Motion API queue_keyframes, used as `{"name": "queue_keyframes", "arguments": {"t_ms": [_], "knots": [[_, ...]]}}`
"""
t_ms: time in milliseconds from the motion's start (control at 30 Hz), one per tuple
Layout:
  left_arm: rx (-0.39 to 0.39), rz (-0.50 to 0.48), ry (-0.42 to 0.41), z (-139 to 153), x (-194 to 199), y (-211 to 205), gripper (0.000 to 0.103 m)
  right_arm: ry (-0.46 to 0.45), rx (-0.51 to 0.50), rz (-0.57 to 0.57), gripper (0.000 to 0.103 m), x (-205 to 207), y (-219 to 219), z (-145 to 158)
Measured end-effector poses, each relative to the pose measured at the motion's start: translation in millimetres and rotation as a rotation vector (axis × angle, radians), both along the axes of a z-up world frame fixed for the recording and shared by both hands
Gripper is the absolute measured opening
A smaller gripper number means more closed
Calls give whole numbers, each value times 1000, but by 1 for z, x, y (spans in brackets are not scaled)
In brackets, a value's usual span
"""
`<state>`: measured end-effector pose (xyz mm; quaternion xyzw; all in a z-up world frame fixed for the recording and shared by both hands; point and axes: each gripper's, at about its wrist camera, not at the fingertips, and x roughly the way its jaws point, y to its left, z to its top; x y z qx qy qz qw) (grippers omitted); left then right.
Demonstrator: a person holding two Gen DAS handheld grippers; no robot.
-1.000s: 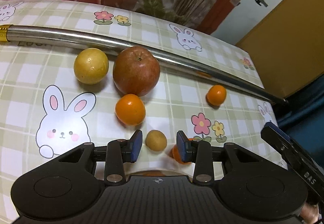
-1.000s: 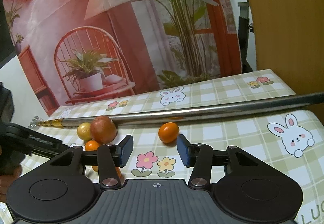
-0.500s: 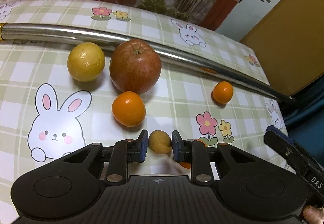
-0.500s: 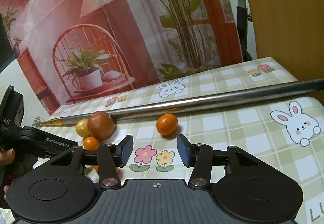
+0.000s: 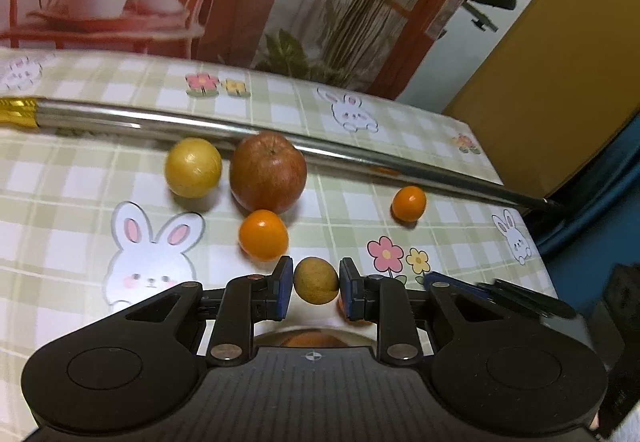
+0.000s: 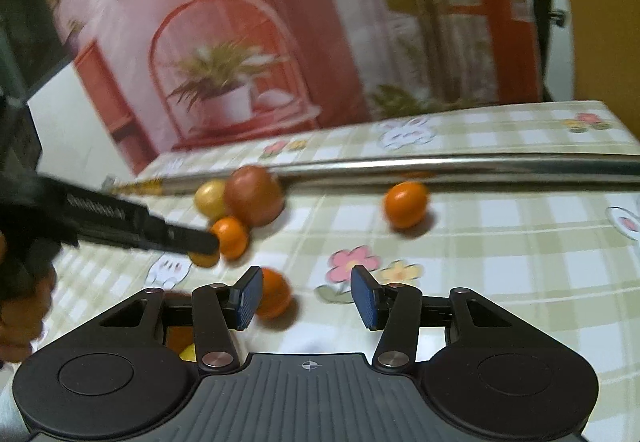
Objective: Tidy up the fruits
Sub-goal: 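Grasp the mandarin beside the pole with the right gripper, then carry the brown fruit over the plate with the left gripper while the right gripper carries the mandarin there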
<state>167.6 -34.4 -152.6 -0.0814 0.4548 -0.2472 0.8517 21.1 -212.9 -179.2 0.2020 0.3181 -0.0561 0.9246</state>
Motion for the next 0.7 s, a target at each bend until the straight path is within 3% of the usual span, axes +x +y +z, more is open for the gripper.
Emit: {"name": "queue_keyframes", "arguments": {"t_ms": [267, 467, 567, 700], "knots": [[-9, -3, -76, 18, -28, 32, 26, 39, -10, 75, 45, 31, 22, -9], [-19, -13, -111, 23, -47, 48, 26, 76, 1, 69, 44, 44, 25, -19], [-9, -22, -122, 21, -54, 49, 26, 88, 40, 55, 35, 46, 21, -25], [-5, -30, -137, 21, -63, 51, 26, 92, 25, 57, 34, 45, 22, -26]]}}
